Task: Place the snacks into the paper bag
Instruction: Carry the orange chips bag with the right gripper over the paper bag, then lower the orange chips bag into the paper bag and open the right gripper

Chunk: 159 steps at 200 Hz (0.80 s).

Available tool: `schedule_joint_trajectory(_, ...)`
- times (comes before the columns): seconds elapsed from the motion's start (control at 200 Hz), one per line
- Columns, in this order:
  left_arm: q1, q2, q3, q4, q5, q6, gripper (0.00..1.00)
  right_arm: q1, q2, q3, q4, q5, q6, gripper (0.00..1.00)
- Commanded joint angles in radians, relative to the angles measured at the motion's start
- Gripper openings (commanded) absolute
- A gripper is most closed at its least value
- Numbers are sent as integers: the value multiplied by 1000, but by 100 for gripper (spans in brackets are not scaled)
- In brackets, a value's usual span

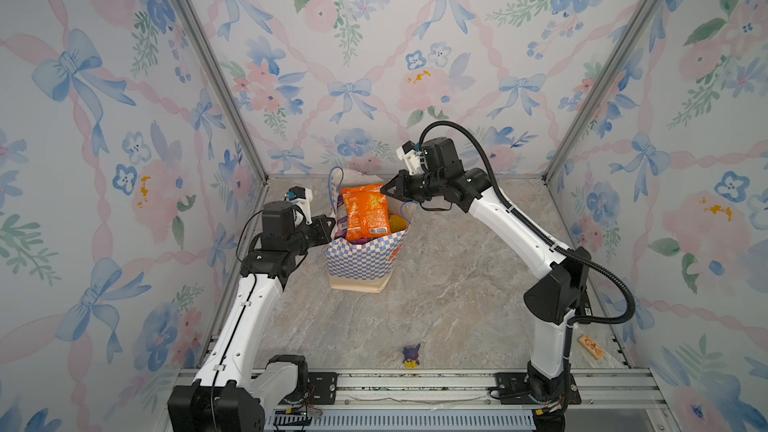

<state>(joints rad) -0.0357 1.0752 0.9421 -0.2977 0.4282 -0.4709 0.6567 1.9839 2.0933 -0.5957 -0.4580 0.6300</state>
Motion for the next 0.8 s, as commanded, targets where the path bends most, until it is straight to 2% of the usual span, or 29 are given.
schedule_joint_trajectory(0.0, 5, -13, 14, -14, 24, 28, 0, 19, 46, 60, -78, 42, -50, 0)
schedule_joint_trajectory(0.32, 5, -13, 17, -14, 26, 23, 0, 61, 118, 200, -225, 101, -130, 0)
schedule_joint_trajectory(0.52, 5, -10, 23, -13, 26, 21, 0, 62, 117, 321, -335, 139, -181, 23)
schedule_joint_trajectory(0.615, 5, -10, 27, -14, 24, 20, 0, 63, 107, 349, -370, 164, -209, 24)
schedule_joint_trajectory(0.69, 5, -8, 29, -11, 24, 20, 0, 63, 104, 367, -391, 179, -225, 32)
schedule_joint_trajectory(0.79, 4, -4, 29, -14, 24, 21, 0, 64, 107, 387, -412, 185, -241, 29)
